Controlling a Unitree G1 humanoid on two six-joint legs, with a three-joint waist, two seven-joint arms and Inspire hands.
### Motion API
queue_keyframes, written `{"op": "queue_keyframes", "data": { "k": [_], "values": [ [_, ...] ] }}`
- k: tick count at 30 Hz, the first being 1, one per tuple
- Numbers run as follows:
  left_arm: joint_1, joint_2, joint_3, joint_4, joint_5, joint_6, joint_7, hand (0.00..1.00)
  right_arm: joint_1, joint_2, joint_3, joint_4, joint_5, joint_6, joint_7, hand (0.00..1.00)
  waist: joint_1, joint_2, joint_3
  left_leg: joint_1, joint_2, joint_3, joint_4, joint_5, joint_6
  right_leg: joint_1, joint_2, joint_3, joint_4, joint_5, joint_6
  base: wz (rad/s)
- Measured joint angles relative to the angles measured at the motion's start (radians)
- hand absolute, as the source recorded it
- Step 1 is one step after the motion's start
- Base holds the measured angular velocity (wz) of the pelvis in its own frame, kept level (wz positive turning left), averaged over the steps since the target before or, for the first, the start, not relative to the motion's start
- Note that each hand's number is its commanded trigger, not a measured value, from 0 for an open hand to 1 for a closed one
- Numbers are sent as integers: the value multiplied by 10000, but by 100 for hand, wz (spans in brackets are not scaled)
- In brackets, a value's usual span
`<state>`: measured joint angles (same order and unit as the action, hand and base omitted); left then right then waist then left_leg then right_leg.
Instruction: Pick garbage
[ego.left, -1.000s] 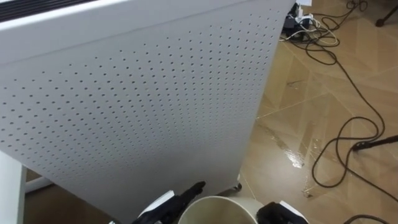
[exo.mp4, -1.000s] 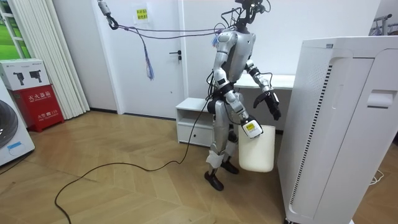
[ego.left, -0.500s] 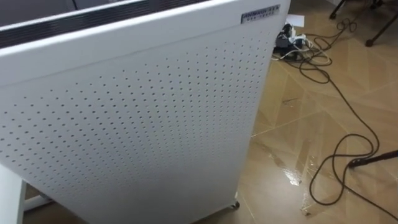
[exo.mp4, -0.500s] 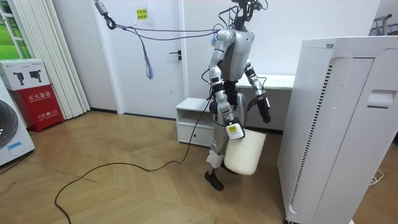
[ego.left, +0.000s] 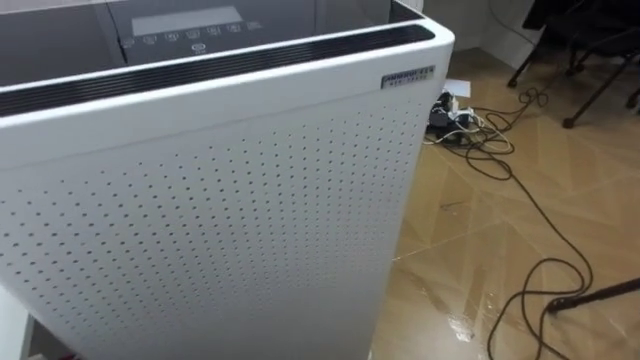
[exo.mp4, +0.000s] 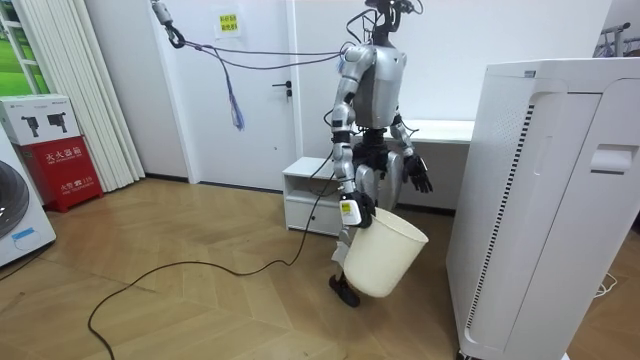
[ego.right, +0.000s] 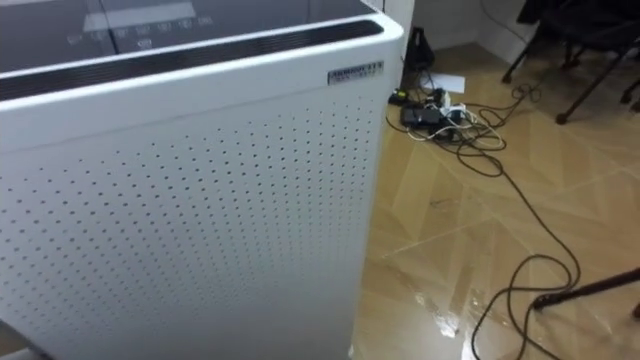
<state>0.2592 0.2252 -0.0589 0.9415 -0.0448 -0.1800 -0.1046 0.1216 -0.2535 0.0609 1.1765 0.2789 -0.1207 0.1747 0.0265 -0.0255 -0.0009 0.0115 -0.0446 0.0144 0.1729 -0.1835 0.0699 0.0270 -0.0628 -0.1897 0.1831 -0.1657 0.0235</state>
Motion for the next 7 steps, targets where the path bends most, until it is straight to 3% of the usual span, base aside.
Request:
{"op": "queue_keyframes", "data": {
  "k": [7],
  "values": [
    [-164, -429, 978, 1026, -131, 78, 315, 0, 84, 236, -632, 348, -1, 103, -186, 100, 4, -21, 3, 294, 21, 22, -84, -26, -24, 308, 44, 85, -120, 0, 0, -3]
  ]
}}
